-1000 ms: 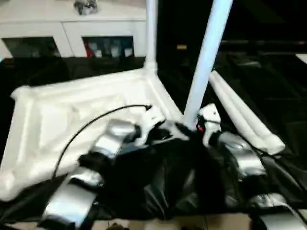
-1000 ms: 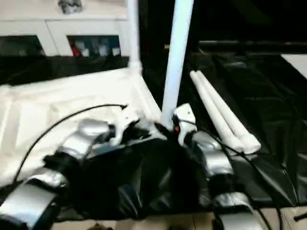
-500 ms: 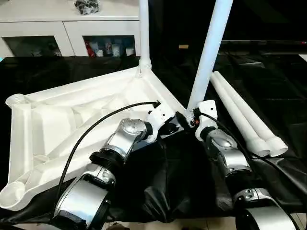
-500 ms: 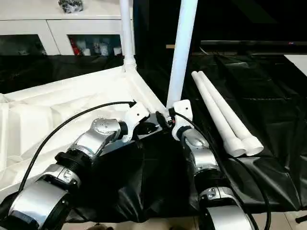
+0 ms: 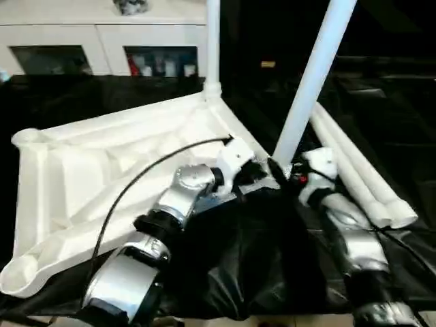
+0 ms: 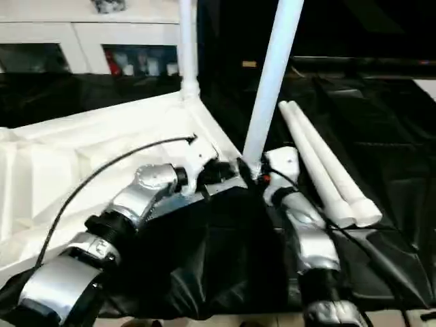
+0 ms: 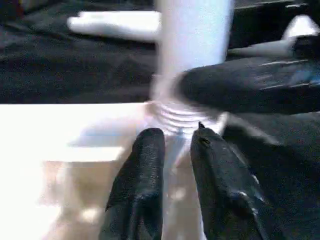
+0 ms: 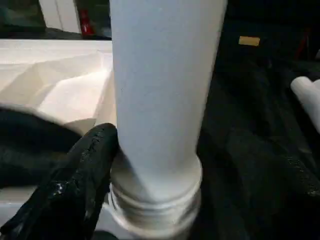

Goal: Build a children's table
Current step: Rotate leg to tighten, then rotate table base

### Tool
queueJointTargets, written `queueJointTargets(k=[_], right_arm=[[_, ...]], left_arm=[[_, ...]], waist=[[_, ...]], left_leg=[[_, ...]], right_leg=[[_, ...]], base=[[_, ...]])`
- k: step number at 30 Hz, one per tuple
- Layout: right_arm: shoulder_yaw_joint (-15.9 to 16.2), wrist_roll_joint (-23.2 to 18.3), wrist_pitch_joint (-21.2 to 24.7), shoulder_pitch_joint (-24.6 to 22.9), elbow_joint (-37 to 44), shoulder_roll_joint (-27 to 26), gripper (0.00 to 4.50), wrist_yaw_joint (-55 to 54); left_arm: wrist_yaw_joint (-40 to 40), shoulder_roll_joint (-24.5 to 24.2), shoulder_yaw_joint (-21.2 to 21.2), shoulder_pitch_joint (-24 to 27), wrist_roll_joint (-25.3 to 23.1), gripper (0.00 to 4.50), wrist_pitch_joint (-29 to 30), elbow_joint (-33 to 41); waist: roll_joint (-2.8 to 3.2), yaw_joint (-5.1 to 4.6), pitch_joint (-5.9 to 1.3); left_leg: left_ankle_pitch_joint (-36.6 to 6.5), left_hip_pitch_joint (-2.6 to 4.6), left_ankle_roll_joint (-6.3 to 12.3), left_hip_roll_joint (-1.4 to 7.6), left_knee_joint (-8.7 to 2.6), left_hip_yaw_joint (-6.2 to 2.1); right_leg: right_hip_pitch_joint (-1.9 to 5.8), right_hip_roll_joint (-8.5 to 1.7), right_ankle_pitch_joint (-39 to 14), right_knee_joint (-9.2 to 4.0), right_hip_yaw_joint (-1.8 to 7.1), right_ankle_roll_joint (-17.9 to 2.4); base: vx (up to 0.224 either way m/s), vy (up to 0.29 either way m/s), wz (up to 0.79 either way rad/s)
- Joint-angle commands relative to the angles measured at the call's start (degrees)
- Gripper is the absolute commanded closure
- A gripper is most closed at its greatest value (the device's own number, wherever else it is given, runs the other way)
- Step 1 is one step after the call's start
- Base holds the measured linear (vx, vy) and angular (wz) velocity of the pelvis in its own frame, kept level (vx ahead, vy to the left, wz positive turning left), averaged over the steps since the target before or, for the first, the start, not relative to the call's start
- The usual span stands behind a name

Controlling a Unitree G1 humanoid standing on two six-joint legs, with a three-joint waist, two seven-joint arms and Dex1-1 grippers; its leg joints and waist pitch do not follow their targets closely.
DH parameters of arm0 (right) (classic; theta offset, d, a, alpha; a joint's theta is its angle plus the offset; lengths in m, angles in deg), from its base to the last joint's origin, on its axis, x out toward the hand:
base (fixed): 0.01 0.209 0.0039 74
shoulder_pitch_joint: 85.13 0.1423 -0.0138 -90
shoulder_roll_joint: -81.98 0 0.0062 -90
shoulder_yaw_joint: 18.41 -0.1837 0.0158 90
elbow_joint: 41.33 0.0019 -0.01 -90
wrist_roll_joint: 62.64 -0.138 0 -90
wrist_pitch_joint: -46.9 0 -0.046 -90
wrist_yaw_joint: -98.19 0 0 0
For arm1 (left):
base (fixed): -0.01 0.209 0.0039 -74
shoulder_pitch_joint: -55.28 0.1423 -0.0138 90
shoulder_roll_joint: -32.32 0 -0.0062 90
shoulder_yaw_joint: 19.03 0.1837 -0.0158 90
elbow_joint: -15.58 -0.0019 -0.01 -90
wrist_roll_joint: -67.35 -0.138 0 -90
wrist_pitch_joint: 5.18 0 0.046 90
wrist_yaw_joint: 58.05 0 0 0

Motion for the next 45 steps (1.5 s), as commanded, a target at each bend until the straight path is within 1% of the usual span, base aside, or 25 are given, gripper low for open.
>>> queueJointTargets(k=[1,2,4,7,8,10,13,14,16,17,18,19,21,22,23,26,27,29,30,33,38,41,42,43,45], right_arm=[[-0.82,-1.70,1.27,-0.61,2.49,0.83,0.62,1.39],[-0.51,-2.33,2.31,-1.74,4.66,1.97,0.62,3.07],[0.47,-3.04,4.25,-3.81,8.37,4.28,0.62,6.26],[1.09,-5.16,7.25,-6.46,13.48,6.90,0.62,9.98],[1.65,-6.42,8.68,-8.33,16.26,8.70,0.62,12.72],[1.95,-7.22,9.78,-9.65,17.98,9.81,0.62,14.40],[3.78,-8.16,11.39,-12.44,20.80,12.59,0.62,18.58],[3.78,-8.16,11.39,-12.44,20.80,12.59,0.62,18.58],[5.07,-9.15,13.75,-13.56,22.98,13.47,0.62,20.40],[5.16,-9.18,13.88,-13.60,23.09,13.49,0.62,20.47],[6.21,-8.71,14.84,-13.51,23.25,13.39,0.62,20.33],[6.92,-8.31,15.41,-13.40,23.28,13.30,0.62,20.16],[8.02,-4.91,17.88,-11.28,19.62,11.66,0.99,15.87],[7.89,-3.69,18.87,-9.89,17.25,10.38,0.99,13.13],[7.75,-3.40,19.32,-9.26,16.27,9.76,1.11,11.94],[8.48,-1.60,19.15,-7.34,13.79,8.57,1.25,9.30],[8.50,-1.43,19.42,-7.10,13.51,8.39,1.45,8.86],[8.97,-0.01,19.45,-5.34,10.84,7.47,1.62,6.88],[9.22,0.50,19.40,-4.18,9.05,6.86,1.62,5.80],[9.41,1.66,18.49,-1.09,4.21,4.96,1.98,3.41],[9.12,2.67,15.62,3.68,-3.11,2.41,2.52,0.14],[9.10,3.49,13.52,8.04,-9.64,0.73,2.70,-1.03],[9.21,3.71,12.80,9.18,-11.24,0.32,2.79,-1.15],[9.29,4.08,11.21,11.70,-14.68,-0.75,2.88,-1.22],[9.51,4.25,10.55,12.70,-15.93,-1.16,3.04,-0.94]], left_arm=[[-0.14,-1.73,-1.18,0.37,0.65,3.40,-0.31,1.49],[-0.49,-4.04,-1.93,0.94,0.71,3.40,0.12,2.48],[0.64,-8.61,-4.07,1.62,0.86,3.40,1.45,4.18],[3.69,-13.41,-6.78,1.58,0.40,3.40,3.49,5.32],[5.91,-16.63,-7.91,1.45,-0.74,3.40,4.39,5.59],[7.17,-18.87,-8.57,1.59,-1.60,3.40,4.85,6.01],[9.68,-25.86,-10.93,3.18,-3.43,3.40,8.19,7.53],[9.68,-25.86,-10.93,3.18,-3.43,3.40,8.19,7.53],[12.03,-29.96,-11.13,4.21,-5.02,3.40,9.44,6.09],[12.20,-30.14,-11.13,4.25,-5.10,3.40,9.51,5.96],[13.15,-31.53,-10.62,4.61,-6.05,3.40,9.95,4.87],[13.72,-32.36,-10.25,4.82,-6.66,3.57,10.26,4.17],[14.88,-33.87,-9.28,5.44,-7.88,3.75,12.22,2.00],[15.03,-34.45,-8.37,6.07,-8.96,3.78,13.31,1.30],[14.94,-34.71,-7.88,6.45,-9.53,4.02,13.80,1.13],[12.69,-34.96,-6.59,7.71,-10.49,4.14,14.52,1.48],[12.49,-34.93,-6.53,7.78,-10.37,4.22,14.61,1.51],[10.42,-34.93,-5.58,8.09,-10.42,4.42,14.81,1.65],[9.08,-34.96,-5.02,8.19,-10.39,4.42,14.80,1.76],[4.22,-35.28,-3.49,8.47,-9.54,4.50,15.82,3.16],[-3.79,-35.27,-2.11,9.44,-7.46,4.50,16.79,7.19],[-10.62,-35.12,-0.56,10.64,-5.53,4.50,18.44,11.15],[-12.83,-35.23,0.12,11.23,-4.89,4.50,18.78,12.72],[-17.73,-35.42,1.65,12.72,-3.07,4.50,20.21,16.77],[-20.30,-35.48,2.57,13.64,-1.89,4.50,20.59,19.10]], waist=[[-1.17,0.14,-4.52],[-1.14,0.03,-4.46],[-0.21,0.04,-4.38],[-0.63,-0.07,-4.43],[-1.59,0.13,-4.43],[-0.96,0.31,-4.23],[-1.01,0.30,-4.11],[-0.97,0.22,-4.11],[-0.98,0.30,-4.04],[-0.98,0.33,-4.06],[-0.76,0.33,-4.02],[-0.72,0.20,-4.03],[-0.60,0.15,-4.03],[-0.68,0.00,-4.00],[-0.70,-0.06,-4.04],[-0.62,0.14,-4.05],[-0.47,0.09,-4.11],[-0.52,0.25,-4.27],[-0.48,0.13,-4.28],[-0.39,0.05,-4.23],[-0.42,0.08,-4.29],[-0.79,0.11,-4.39],[-0.73,-0.08,-4.19],[-0.70,-0.09,-4.18],[-0.68,-0.02,-4.13]], left_leg=[[-9.41,0.43,5.95,0.83,-3.77,-0.27],[-9.80,0.43,5.52,0.85,-3.86,-0.30],[-10.87,0.61,4.59,0.91,-3.98,-0.42],[-11.18,0.72,4.05,0.88,-3.97,-0.43],[-11.02,0.65,3.95,0.97,-4.03,-0.47],[-11.43,0.82,3.64,1.16,-4.16,-0.52],[-12.32,0.86,2.28,1.24,-4.35,-0.57],[-12.57,0.79,2.02,1.21,-4.38,-0.60],[-13.26,0.91,1.40,1.12,-4.41,-0.58],[-13.41,0.93,1.30,1.11,-4.40,-0.62],[-13.93,0.84,1.03,1.08,-4.52,-0.68],[-14.18,0.92,0.60,1.03,-4.57,-0.74],[-14.52,1.11,-0.29,1.00,-4.59,-0.76],[-15.01,0.94,-0.99,0.89,-4.76,-0.81],[-15.17,1.02,-1.34,0.92,-4.78,-0.84],[-16.00,1.48,-2.16,0.99,-4.76,-0.71],[-15.72,1.54,-2.36,0.97,-4.71,-0.69],[-14.48,1.46,-2.32,0.90,-4.61,-0.66],[-13.52,1.19,-2.29,0.76,-4.60,-0.67],[-14.43,1.30,-2.81,0.74,-4.63,-0.68],[-13.88,1.39,-3.14,0.79,-4.57,-0.53],[-12.97,1.30,-2.95,0.79,-4.49,-0.51],[-13.31,1.14,-2.98,0.69,-4.54,-0.46],[-13.97,1.12,-3.15,0.80,-4.59,-0.59],[-15.28,1.38,-3.30,0.87,-4.56,-0.51]], right_leg=[[3.23,-1.39,-10.47,-2.95,1.94,-11.88],[3.11,-1.34,-11.30,-2.95,1.92,-11.76],[3.11,-1.11,-11.28,-2.93,1.98,-11.27],[3.18,-0.89,-10.12,-2.73,1.95,-11.01],[3.15,-1.06,-11.40,-2.66,1.88,-10.54],[2.83,-1.10,-12.75,-2.78,2.02,-10.09],[2.62,-1.08,-12.98,-2.76,2.09,-9.85],[2.67,-1.06,-13.11,-2.66,2.08,-9.79],[2.52,-1.07,-13.94,-2.82,2.13,-9.48],[2.51,-1.00,-13.80,-2.74,2.14,-9.35],[2.51,-1.07,-14.40,-2.75,2.17,-8.89],[2.41,-1.02,-14.76,-2.85,2.14,-8.63],[2.13,-0.93,-14.88,-2.86,2.17,-8.81],[2.19,-0.99,-15.32,-2.85,2.20,-8.90],[2.17,-1.03,-15.57,-2.84,2.24,-8.92],[1.75,-1.04,-15.76,-2.96,2.74,-9.04],[1.64,-0.87,-14.16,-2.76,3.00,-9.67],[1.88,-0.80,-11.30,-2.43,3.06,-10.37],[2.08,-0.78,-10.06,-2.25,3.03,-10.79],[2.07,-0.97,-11.24,-2.26,3.08,-11.25],[2.09,-1.03,-9.84,-2.03,3.16,-12.35],[2.27,-1.18,-9.00,-1.76,3.15,-12.64],[2.27,-1.02,-10.31,-1.87,3.17,-12.73],[2.25,-1.38,-11.98,-1.90,3.25,-12.65],[2.04,-1.38,-14.17,-2.15,3.34,-12.51]], base=[[0.000,0.000,0.00],[0.000,0.000,0.00],[0.000,0.000,0.00],[0.000,0.000,0.00],[0.000,0.000,0.00],[0.000,0.000,0.00],[0.000,0.000,0.00],[0.000,0.000,0.00],[0.000,0.000,0.00],[0.000,0.000,0.00],[0.000,0.000,0.00],[0.000,0.000,0.00],[0.000,0.000,0.00],[0.000,0.000,0.00],[0.000,0.000,0.00],[0.000,0.000,0.00],[0.000,0.000,0.00],[0.000,0.000,0.00],[0.000,0.000,0.00],[0.000,0.000,0.00],[0.000,0.000,0.00],[0.000,0.000,0.00],[0.000,0.000,0.00],[0.000,0.000,0.00],[0.000,0.000,0.00]])
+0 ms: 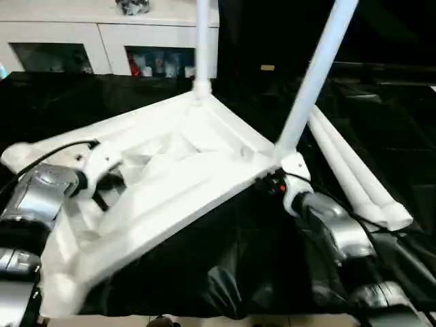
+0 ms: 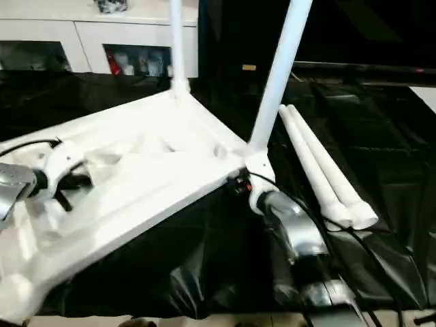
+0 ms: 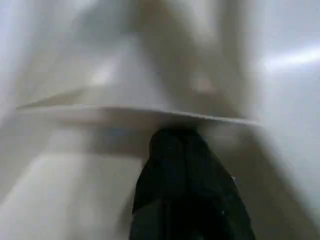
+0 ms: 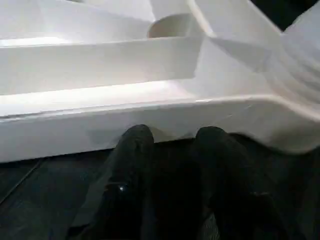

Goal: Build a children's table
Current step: Rotate table base

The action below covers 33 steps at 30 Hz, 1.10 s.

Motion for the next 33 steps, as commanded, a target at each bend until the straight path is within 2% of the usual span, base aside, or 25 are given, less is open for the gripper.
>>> queueJointTargets(k=[1,2,3,6,7,8,12,13,15,18,21,22,24,29,33], right_arm=[[0.84,0.39,-2.43,2.50,-2.49,-1.30,3.11,0.52],[0.93,0.52,-2.94,3.08,-3.40,-1.56,3.31,0.52],[1.05,0.53,-3.29,3.61,-4.11,-1.84,3.31,0.67],[1.54,0.57,-4.18,4.81,-5.70,-2.65,3.50,1.24],[1.82,0.66,-5.01,5.51,-6.93,-3.20,3.61,1.79],[1.75,0.88,-5.92,6.10,-8.24,-3.52,3.75,2.12],[2.19,1.27,-7.65,7.25,-10.55,-4.80,4.03,3.75],[2.38,1.35,-8.32,7.39,-10.84,-5.10,4.13,4.33],[2.38,1.33,-8.59,7.41,-10.89,-5.20,4.39,4.59],[2.79,0.99,-9.35,6.95,-10.56,-5.36,4.46,7.28],[3.09,0.94,-9.70,6.64,-10.44,-5.36,4.46,8.50],[3.50,0.96,-10.20,6.15,-10.27,-5.41,4.46,10.03],[3.61,1.14,-10.76,6.14,-10.70,-5.49,4.46,10.57],[3.21,0.98,-11.79,6.44,-10.53,-5.78,4.46,11.77],[0.83,0.56,-12.93,7.99,-11.50,-4.81,4.46,9.73]], left_arm=[[-6.60,0.99,3.31,1.88,3.32,4.50,2.04,5.31],[-7.70,1.12,3.62,2.32,3.88,4.50,2.91,6.50],[-8.40,1.45,4.01,2.68,4.40,4.50,3.54,7.78],[-9.11,3.27,4.84,3.18,5.84,4.50,5.01,10.79],[-9.15,4.77,5.21,3.08,6.18,4.50,5.28,11.83],[-9.32,5.27,5.32,3.13,6.25,4.50,5.66,12.59],[-8.21,9.02,6.80,1.94,5.92,4.50,5.82,12.78],[-6.43,10.98,6.97,1.02,5.42,4.50,5.02,11.59],[-5.78,11.67,6.98,0.68,5.28,4.50,4.69,11.14],[-2.19,15.75,7.00,-1.58,5.02,4.50,3.38,8.55],[-1.04,17.38,6.93,-2.43,4.90,4.50,2.87,7.52],[0.67,20.66,6.90,-3.77,5.25,4.50,2.23,6.03],[2.07,22.88,6.93,-4.79,5.16,4.50,1.74,4.68],[4.92,25.61,6.59,-7.17,4.63,4.50,-0.46,0.57],[7.24,25.10,5.58,-8.47,3.05,4.50,-3.05,-2.47]], waist=[[0.40,-0.09,-3.90],[0.47,-0.21,-3.90],[0.48,-0.20,-3.83],[0.33,-0.25,-3.82],[0.04,-0.32,-3.85],[0.12,-0.32,-3.94],[-0.13,-0.82,-4.07],[0.11,-0.89,-4.06],[-0.02,-1.02,-4.09],[0.25,-1.41,-4.16],[0.16,-1.55,-4.13],[0.21,-1.74,-4.18],[0.12,-1.49,-4.24],[0.05,-1.41,-4.23],[0.15,-1.41,-4.27]], left_leg=[[-15.53,1.12,-2.50,0.95,-4.52,-0.33],[-15.69,1.06,-2.43,0.93,-4.51,-0.34],[-15.72,1.02,-2.45,0.89,-4.58,-0.35],[-15.82,1.07,-2.40,0.91,-4.57,-0.32],[-15.76,1.00,-2.28,0.90,-4.56,-0.28],[-15.12,0.90,-2.26,0.85,-4.46,-0.30],[-13.53,0.55,-1.60,0.69,-4.30,-0.26],[-13.09,0.53,-1.36,0.64,-4.23,-0.24],[-13.16,0.56,-1.19,0.63,-4.17,-0.23],[-13.25,0.52,-0.70,0.54,-4.06,-0.25],[-13.86,0.36,-0.49,0.53,-4.07,-0.33],[-13.83,0.49,-0.32,0.52,-3.97,-0.24],[-13.50,0.68,-0.03,0.57,-3.83,-0.15],[-14.27,0.54,0.50,0.48,-3.86,-0.24],[-14.33,0.46,0.57,0.52,-3.88,-0.33]], right_leg=[[2.27,-1.98,-14.37,-3.07,2.02,-12.56],[2.22,-1.87,-14.43,-2.98,2.02,-12.57],[2.28,-1.73,-14.78,-3.05,1.97,-12.35],[2.19,-1.62,-15.23,-3.02,2.00,-12.22],[2.24,-1.61,-15.34,-3.07,2.00,-12.11],[2.33,-1.65,-15.03,-2.98,2.01,-12.05],[2.64,-1.48,-13.56,-2.86,1.99,-12.16],[2.64,-1.42,-12.87,-2.81,2.00,-12.23],[2.64,-1.37,-12.78,-2.84,1.95,-12.21],[2.75,-1.22,-12.39,-2.89,1.87,-12.46],[2.89,-1.28,-13.25,-3.01,1.81,-12.41],[2.76,-1.16,-13.17,-3.10,1.82,-12.51],[2.73,-1.19,-12.72,-3.18,1.87,-12.89],[2.76,-1.13,-13.84,-3.39,1.70,-12.65],[2.80,-1.22,-13.82,-3.41,1.62,-12.79]], base=[[0.000,0.000,0.00],[0.000,0.000,0.00],[0.000,0.000,0.00],[0.000,0.000,0.00],[0.000,0.000,0.00],[0.000,0.000,0.00],[0.000,0.000,0.00],[0.000,0.000,0.00],[0.000,0.000,0.00],[0.000,0.000,0.00],[0.000,0.000,0.00],[0.000,0.000,0.00],[0.000,0.000,0.00],[0.000,0.000,0.00],[0.000,0.000,0.00]])
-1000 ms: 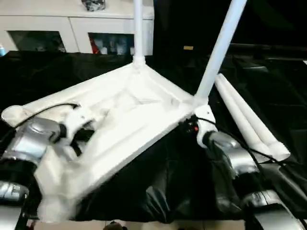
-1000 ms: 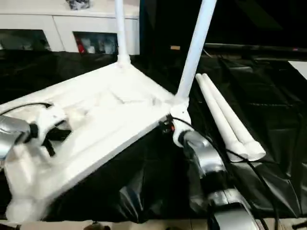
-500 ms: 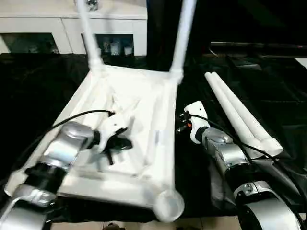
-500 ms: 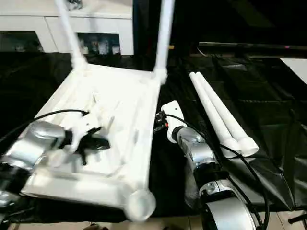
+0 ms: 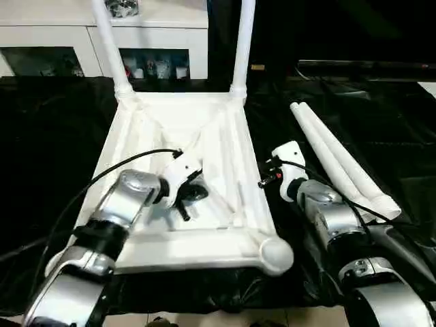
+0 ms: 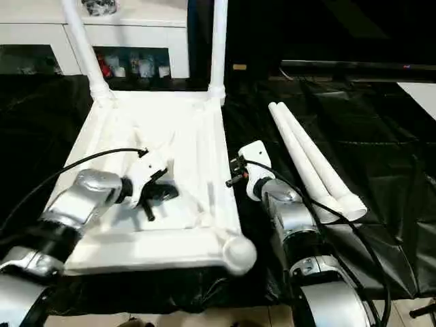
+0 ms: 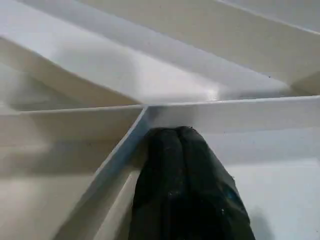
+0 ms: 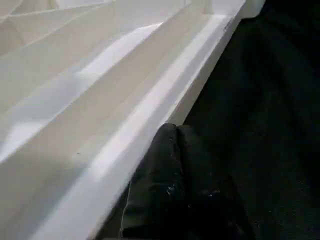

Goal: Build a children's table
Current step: Rotate table base

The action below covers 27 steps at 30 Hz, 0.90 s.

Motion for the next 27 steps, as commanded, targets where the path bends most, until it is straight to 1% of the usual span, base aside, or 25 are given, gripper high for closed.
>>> queueJointTargets(k=[1,4,5,6,7,8,9,10,11,12,14,15,16,17,19,20,21,22,23,24,26,27], right_arm=[[2.84,-1.45,-2.01,2.13,0.92,-3.17,4.46,4.85],[1.20,-1.96,-2.06,2.32,1.12,-1.73,4.46,4.63],[0.77,-1.75,-2.11,2.17,1.14,-0.88,4.46,4.35],[0.73,-1.75,-2.10,2.13,1.16,-0.78,4.46,4.37],[0.36,-1.67,-2.05,1.75,1.46,0.05,4.46,4.63],[0.33,-1.67,-2.05,1.71,1.49,0.10,4.46,4.65],[-0.03,-1.57,-2.06,1.28,1.81,0.76,4.46,4.91],[-0.22,-1.50,-2.04,0.94,2.06,1.29,4.46,5.02],[-0.32,-1.37,-2.04,0.71,2.18,1.68,4.46,4.94],[-0.46,-1.18,-2.10,0.61,2.02,2.00,4.46,4.62],[-0.72,-0.93,-2.22,0.79,1.22,2.23,4.46,3.93],[-0.93,-0.73,-2.41,1.01,0.51,2.30,4.46,3.44],[-1.32,-0.35,-2.74,1.70,-1.19,2.25,4.46,2.17],[-1.50,-0.13,-2.96,2.14,-2.19,2.16,4.46,1.38],[-1.84,0.10,-3.40,3.38,-4.35,1.63,4.46,-0.12],[-1.92,0.08,-3.50,3.63,-4.76,1.49,4.46,-0.30],[-2.00,-0.15,-3.53,4.34,-5.62,0.87,4.46,-0.18],[-1.95,-0.20,-3.55,4.64,-6.00,0.58,4.46,-0.07],[-1.61,-0.19,-3.74,5.54,-7.12,-0.36,4.46,0.46],[-1.61,-0.19,-3.74,5.54,-7.12,-0.36,4.46,0.46],[-0.94,-0.08,-4.45,6.74,-8.97,-1.74,4.46,1.38],[-0.78,-0.05,-4.75,7.18,-9.70,-2.24,4.46,1.70]], left_arm=[[0.91,3.06,1.02,-2.94,0.42,4.50,-3.87,0.73],[-1.60,1.20,0.68,-1.98,0.85,4.50,-4.15,1.74],[-3.05,-0.23,0.87,-1.16,0.94,4.50,-4.44,3.05],[-3.30,-0.41,0.85,-1.05,1.03,4.50,-4.44,3.27],[-5.85,-2.04,0.56,-0.05,2.11,4.50,-4.20,5.25],[-6.03,-2.14,0.53,0.01,2.20,4.50,-4.17,5.38],[-8.44,-3.72,0.23,0.73,3.22,4.50,-3.77,7.05],[-10.24,-5.28,-0.14,1.29,3.99,4.50,-3.28,8.72],[-11.31,-6.43,-0.47,1.62,4.46,4.50,-2.84,9.90],[-12.23,-7.53,-0.80,1.88,4.74,4.50,-2.56,10.86],[-13.60,-9.16,-1.00,2.23,4.92,4.50,-2.12,12.03],[-14.72,-10.32,-0.96,2.54,4.97,4.50,-1.74,12.88],[-17.23,-12.57,-0.53,3.52,5.17,4.50,-0.65,15.04],[-18.49,-13.70,-0.14,4.23,5.23,4.50,0.11,16.40],[-21.07,-15.61,1.20,6.02,5.33,4.50,1.33,19.17],[-21.56,-15.93,1.60,6.52,5.37,4.50,1.71,19.92],[-21.98,-16.00,2.88,7.50,4.90,4.50,1.93,20.67],[-21.82,-15.86,3.48,7.87,4.66,4.50,1.99,20.85],[-20.93,-14.98,5.17,8.76,3.85,4.50,1.96,20.89],[-20.93,-14.98,5.17,8.76,3.85,4.50,1.96,20.89],[-19.65,-13.22,6.90,9.73,3.39,4.50,2.84,21.68],[-19.36,-12.54,7.37,10.04,3.35,4.50,3.23,22.11]], waist=[[0.31,0.15,-4.24],[0.21,0.16,-4.34],[0.14,0.21,-4.50],[0.20,0.18,-4.56],[0.00,0.13,-4.62],[0.10,0.15,-4.63],[0.12,0.12,-4.64],[-0.18,0.08,-4.62],[0.02,0.02,-4.58],[-0.10,-0.10,-4.54],[-0.01,-0.16,-4.41],[0.01,-0.16,-4.29],[0.05,-0.18,-4.28],[0.11,-0.30,-4.18],[0.13,-0.41,-4.09],[0.16,-0.40,-3.92],[0.26,-0.36,-4.00],[0.26,-0.25,-4.03],[0.16,-0.19,-3.93],[0.16,-0.19,-3.93],[-0.04,-0.19,-4.03],[-0.05,-0.26,-4.06]], left_leg=[[-15.00,0.60,0.77,0.47,-3.98,-0.34],[-14.48,0.54,0.93,0.56,-3.93,-0.33],[-12.95,0.41,1.32,0.61,-3.85,-0.37],[-12.33,0.32,1.49,0.64,-3.80,-0.36],[-11.06,0.28,1.85,0.70,-3.72,-0.31],[-10.49,0.21,2.00,0.69,-3.68,-0.34],[-9.95,0.30,2.46,0.69,-3.59,-0.23],[-9.65,0.31,2.70,0.70,-3.58,-0.15],[-9.17,0.20,2.93,0.77,-3.63,-0.21],[-9.42,0.31,2.99,0.76,-3.60,-0.12],[-10.06,0.46,2.81,0.77,-3.64,-0.07],[-10.70,0.54,2.45,0.75,-3.70,-0.05],[-10.94,0.58,2.26,0.75,-3.73,-0.06],[-11.87,0.60,1.25,0.89,-3.94,-0.17],[-13.31,0.91,0.47,0.92,-3.99,-0.06],[-14.03,0.91,0.20,0.85,-4.08,-0.01],[-14.21,0.95,0.05,0.88,-4.07,-0.05],[-14.58,1.14,-0.09,0.99,-4.08,-0.03],[-14.93,0.93,-0.17,0.96,-4.19,-0.07],[-14.93,0.93,-0.17,0.96,-4.19,-0.07],[-14.68,0.74,-0.25,0.94,-4.18,-0.11],[-14.62,0.73,-0.29,0.99,-4.18,-0.16]], right_leg=[[2.97,-1.31,-14.54,-4.01,1.59,-12.55],[3.06,-1.41,-13.82,-3.88,1.62,-12.81],[3.15,-1.38,-11.47,-3.54,1.59,-13.44],[3.22,-1.40,-10.42,-3.36,1.59,-13.77],[3.26,-1.43,-8.45,-3.09,1.60,-14.48],[3.34,-1.46,-7.70,-2.89,1.57,-14.84],[3.27,-1.38,-6.63,-2.80,1.58,-15.38],[3.28,-1.32,-6.27,-2.80,1.59,-15.56],[3.32,-1.44,-6.15,-2.60,1.60,-15.94],[3.20,-1.33,-6.27,-2.68,1.62,-15.93],[3.15,-1.32,-7.24,-2.72,1.68,-15.79],[3.07,-1.32,-8.58,-2.86,1.71,-15.41],[3.05,-1.32,-9.22,-2.92,1.73,-15.22],[2.96,-1.45,-11.26,-2.92,1.72,-14.82],[2.65,-1.39,-13.04,-3.14,1.83,-14.56],[2.55,-1.26,-13.94,-3.29,1.87,-14.15],[2.60,-1.31,-13.94,-3.24,1.89,-14.07],[2.44,-1.37,-14.02,-3.29,1.91,-14.13],[2.46,-1.35,-14.38,-3.27,1.93,-13.92],[2.46,-1.35,-14.38,-3.27,1.93,-13.92],[2.69,-1.44,-13.85,-3.27,1.98,-13.45],[2.73,-1.54,-13.79,-3.19,1.98,-13.58]], base=[[0.000,0.000,0.00],[0.000,0.000,0.00],[0.000,0.000,0.00],[0.000,0.000,0.00],[0.000,0.000,0.00],[0.000,0.000,0.00],[0.000,0.000,0.00],[0.000,0.000,0.00],[0.000,0.000,0.00],[0.000,0.000,0.00],[0.000,0.000,0.00],[0.000,0.000,0.00],[0.000,0.000,0.00],[0.000,0.000,0.00],[0.000,0.000,0.00],[0.000,0.000,0.00],[0.000,0.000,0.00],[0.000,0.000,0.00],[0.000,0.000,0.00],[0.000,0.000,0.00],[0.000,0.000,0.00],[0.000,0.000,0.00]])
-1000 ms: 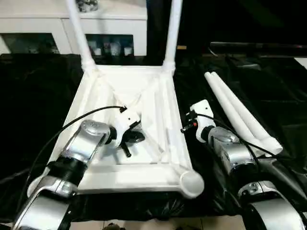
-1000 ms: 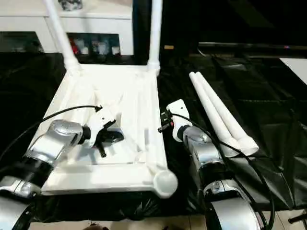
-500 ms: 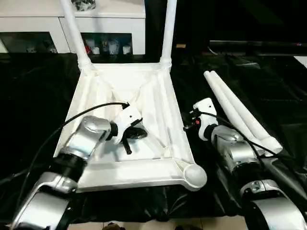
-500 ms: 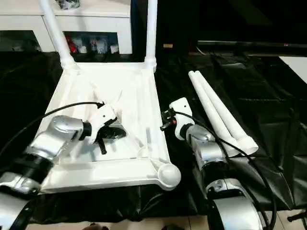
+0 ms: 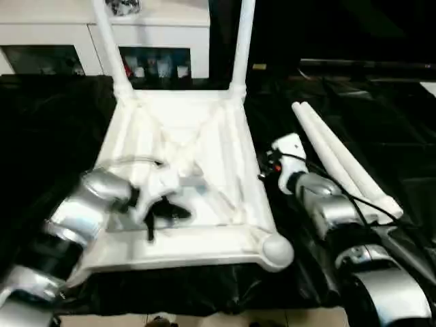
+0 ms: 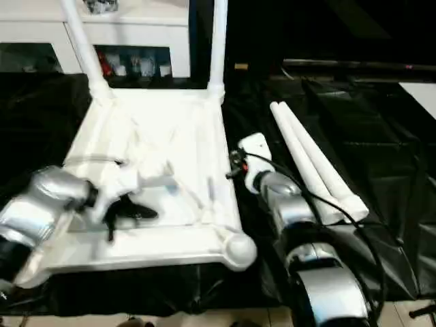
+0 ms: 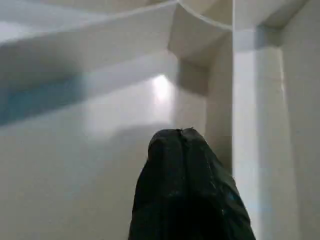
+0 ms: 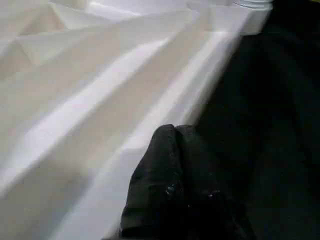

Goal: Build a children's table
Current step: Rotate table base

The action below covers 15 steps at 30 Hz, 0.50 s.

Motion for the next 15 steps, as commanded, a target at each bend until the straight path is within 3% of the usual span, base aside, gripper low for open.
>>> queueJointTargets(k=[1,4,15], right_arm=[[1.43,0.24,-0.99,1.78,-2.06,-1.24,4.46,1.43],[2.23,0.99,-1.76,3.59,-4.26,-3.45,4.46,2.68],[3.65,1.42,-4.26,7.06,-7.36,-8.59,4.46,5.61]], left_arm=[[1.04,2.06,2.28,0.48,-0.49,4.50,0.89,1.70],[2.97,5.96,3.14,0.12,-0.03,4.50,1.50,1.47],[10.18,11.90,1.50,-3.42,-0.85,4.50,-0.37,-3.04]], waist=[[-0.15,-0.13,-4.05],[-0.20,-0.11,-4.14],[-0.21,0.07,-4.20]], left_leg=[[-14.70,0.63,-0.14,0.81,-4.20,-0.21],[-13.73,0.60,0.25,0.89,-4.09,-0.15],[-14.07,0.83,0.42,0.99,-4.16,-0.26]], right_leg=[[2.90,-1.56,-14.51,-3.34,1.92,-13.45],[2.88,-1.69,-14.06,-3.28,2.02,-13.68],[2.69,-1.60,-13.54,-3.32,1.96,-13.22]], base=[[0.000,0.000,0.00],[0.000,0.000,0.00],[0.000,0.000,0.00]])
